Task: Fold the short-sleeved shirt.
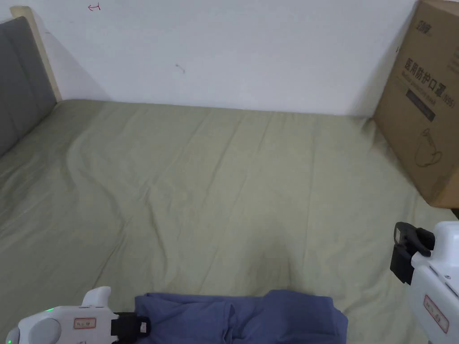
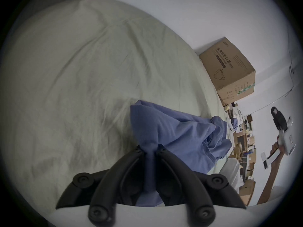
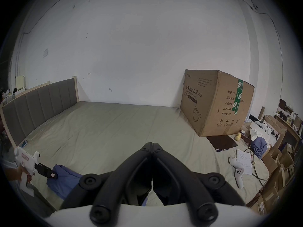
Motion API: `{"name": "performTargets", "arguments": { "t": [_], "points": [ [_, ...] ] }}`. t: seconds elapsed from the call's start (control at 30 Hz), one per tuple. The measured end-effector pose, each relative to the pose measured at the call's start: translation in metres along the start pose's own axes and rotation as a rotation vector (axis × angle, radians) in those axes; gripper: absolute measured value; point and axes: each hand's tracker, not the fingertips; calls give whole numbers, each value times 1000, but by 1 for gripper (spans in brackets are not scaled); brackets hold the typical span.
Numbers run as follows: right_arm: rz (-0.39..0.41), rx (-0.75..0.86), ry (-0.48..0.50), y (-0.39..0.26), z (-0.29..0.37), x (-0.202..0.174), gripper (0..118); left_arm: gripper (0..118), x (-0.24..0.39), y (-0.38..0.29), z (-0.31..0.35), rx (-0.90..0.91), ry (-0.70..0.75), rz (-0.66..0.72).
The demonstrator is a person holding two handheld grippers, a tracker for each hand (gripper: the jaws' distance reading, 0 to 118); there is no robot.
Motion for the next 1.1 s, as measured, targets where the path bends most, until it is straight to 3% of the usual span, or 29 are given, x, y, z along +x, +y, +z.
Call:
{"name": "performTargets", "arguments": {
  "t": [0.1, 0.27, 0.4, 0.53, 0.83, 1.1],
  "points": [
    [-1, 11, 4, 3, 1, 1, 0, 9, 5, 4, 25, 13, 10, -7],
    [-14, 34, 25, 6, 5, 2, 0, 9, 11, 20, 78, 50, 191, -111],
    [-18, 49, 44, 7, 8, 2, 0, 9, 49, 23, 116, 86, 326, -166],
    [-26, 60, 59, 7, 9, 3, 0, 9, 112, 25, 120, 100, 352, -204],
    [-42, 73, 56, 4, 19, 16, 0, 9, 221, 20, 36, -19, 167, -356],
    [-53, 69, 1, -6, 29, 41, 0, 9, 271, -16, -85, -214, 195, -448]
  ]
}}
